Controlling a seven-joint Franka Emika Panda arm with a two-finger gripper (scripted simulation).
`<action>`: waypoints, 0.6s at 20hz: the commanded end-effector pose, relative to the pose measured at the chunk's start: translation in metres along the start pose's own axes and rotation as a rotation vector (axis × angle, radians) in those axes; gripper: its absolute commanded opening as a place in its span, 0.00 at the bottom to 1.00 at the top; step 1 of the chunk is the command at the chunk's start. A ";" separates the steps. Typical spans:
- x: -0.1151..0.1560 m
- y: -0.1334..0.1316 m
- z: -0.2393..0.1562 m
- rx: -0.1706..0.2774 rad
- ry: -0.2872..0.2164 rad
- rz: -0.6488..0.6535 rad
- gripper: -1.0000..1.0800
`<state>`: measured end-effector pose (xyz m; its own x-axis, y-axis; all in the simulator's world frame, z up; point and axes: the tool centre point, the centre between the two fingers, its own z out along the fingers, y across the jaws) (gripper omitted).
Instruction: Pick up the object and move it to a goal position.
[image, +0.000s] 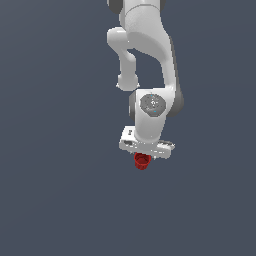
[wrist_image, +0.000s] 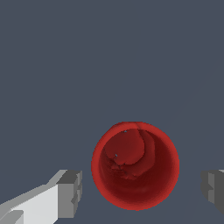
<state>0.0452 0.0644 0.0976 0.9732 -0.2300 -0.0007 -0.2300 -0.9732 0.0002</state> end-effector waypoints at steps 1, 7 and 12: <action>0.000 0.000 0.001 0.000 0.000 0.000 0.96; 0.000 0.000 0.024 0.000 0.000 0.002 0.96; -0.001 0.000 0.046 0.000 0.001 0.004 0.96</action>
<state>0.0441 0.0642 0.0567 0.9723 -0.2338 -0.0011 -0.2338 -0.9723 0.0005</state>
